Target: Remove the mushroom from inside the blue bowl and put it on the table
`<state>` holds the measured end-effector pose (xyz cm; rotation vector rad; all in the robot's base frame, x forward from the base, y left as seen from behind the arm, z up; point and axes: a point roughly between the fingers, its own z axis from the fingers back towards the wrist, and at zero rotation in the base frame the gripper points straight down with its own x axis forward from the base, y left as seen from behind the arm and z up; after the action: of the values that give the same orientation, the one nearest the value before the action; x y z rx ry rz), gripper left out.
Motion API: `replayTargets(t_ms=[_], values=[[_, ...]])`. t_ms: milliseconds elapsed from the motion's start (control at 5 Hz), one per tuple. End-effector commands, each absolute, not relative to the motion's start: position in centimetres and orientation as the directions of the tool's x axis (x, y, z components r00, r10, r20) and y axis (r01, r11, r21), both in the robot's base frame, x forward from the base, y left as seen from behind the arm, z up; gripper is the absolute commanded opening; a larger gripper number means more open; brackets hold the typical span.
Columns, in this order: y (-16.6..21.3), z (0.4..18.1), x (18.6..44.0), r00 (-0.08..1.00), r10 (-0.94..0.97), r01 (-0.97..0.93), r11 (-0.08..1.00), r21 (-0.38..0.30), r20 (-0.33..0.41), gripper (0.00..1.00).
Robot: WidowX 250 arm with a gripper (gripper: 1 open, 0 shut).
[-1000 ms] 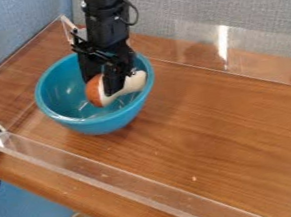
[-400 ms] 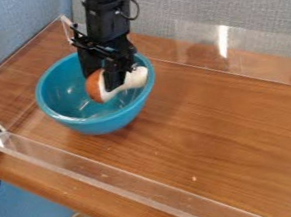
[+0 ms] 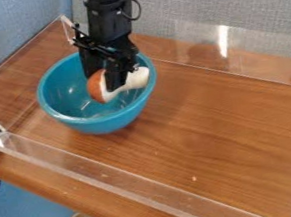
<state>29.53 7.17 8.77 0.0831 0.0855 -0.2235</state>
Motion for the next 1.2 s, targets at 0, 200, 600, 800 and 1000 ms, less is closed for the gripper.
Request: replayTargets(t_ms=[0, 200, 600, 800, 1000], values=[[6.76, 11.14, 29.92, 0.974, -0.225, 0.227, 0.968, 0.107, -0.022, 0.00], [6.72, 11.15, 29.93, 0.974, -0.225, 0.226, 0.968, 0.109, -0.022, 0.00], [6.55, 11.32, 29.93, 0.974, -0.225, 0.225, 0.968, 0.107, -0.017, 0.00], [6.46, 11.40, 29.93, 0.974, -0.225, 0.225, 0.969, 0.106, -0.015, 0.00], [6.38, 11.47, 29.93, 0.974, -0.224, 0.224, 0.969, 0.106, -0.012, 0.00]])
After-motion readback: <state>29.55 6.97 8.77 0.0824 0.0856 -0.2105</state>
